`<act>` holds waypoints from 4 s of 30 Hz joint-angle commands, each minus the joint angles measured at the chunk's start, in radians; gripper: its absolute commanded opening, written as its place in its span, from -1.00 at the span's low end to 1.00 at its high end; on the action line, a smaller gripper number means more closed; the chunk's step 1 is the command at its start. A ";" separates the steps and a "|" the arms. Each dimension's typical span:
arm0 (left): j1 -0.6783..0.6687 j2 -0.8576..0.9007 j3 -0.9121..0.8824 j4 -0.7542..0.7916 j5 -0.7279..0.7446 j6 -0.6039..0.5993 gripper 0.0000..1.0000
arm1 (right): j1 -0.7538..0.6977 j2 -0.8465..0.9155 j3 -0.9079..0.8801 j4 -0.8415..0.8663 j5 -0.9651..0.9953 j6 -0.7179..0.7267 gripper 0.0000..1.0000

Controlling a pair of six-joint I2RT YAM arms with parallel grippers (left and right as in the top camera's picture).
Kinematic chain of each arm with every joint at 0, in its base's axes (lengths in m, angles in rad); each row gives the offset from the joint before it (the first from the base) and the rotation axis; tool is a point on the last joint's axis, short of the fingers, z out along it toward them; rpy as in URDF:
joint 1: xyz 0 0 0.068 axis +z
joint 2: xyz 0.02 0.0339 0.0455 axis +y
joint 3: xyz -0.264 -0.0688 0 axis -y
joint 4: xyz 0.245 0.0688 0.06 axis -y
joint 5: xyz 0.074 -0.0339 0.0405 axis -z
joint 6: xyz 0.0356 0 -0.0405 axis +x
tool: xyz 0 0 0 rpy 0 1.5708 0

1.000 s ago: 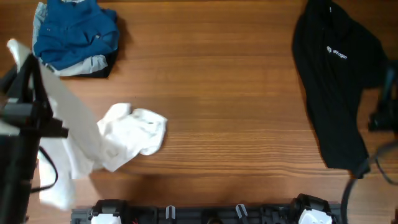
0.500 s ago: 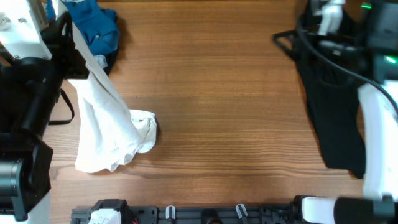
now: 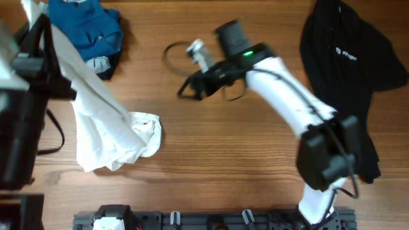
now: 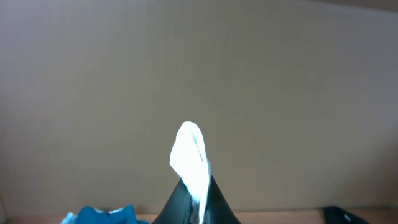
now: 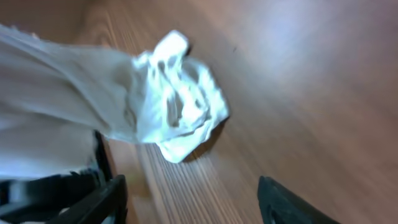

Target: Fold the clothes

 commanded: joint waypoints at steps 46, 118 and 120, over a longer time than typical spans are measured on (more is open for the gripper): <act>0.007 0.050 0.009 -0.097 -0.067 0.012 -0.92 | 0.033 -0.008 0.064 0.083 0.566 -0.011 -0.92; 0.007 0.766 0.009 -0.427 -0.068 0.013 -0.92 | -0.289 0.155 -0.108 0.204 0.413 -0.071 -0.40; 0.007 0.766 0.009 -0.420 -0.068 0.013 -0.92 | -0.289 0.155 -0.108 0.203 0.413 -0.072 -0.78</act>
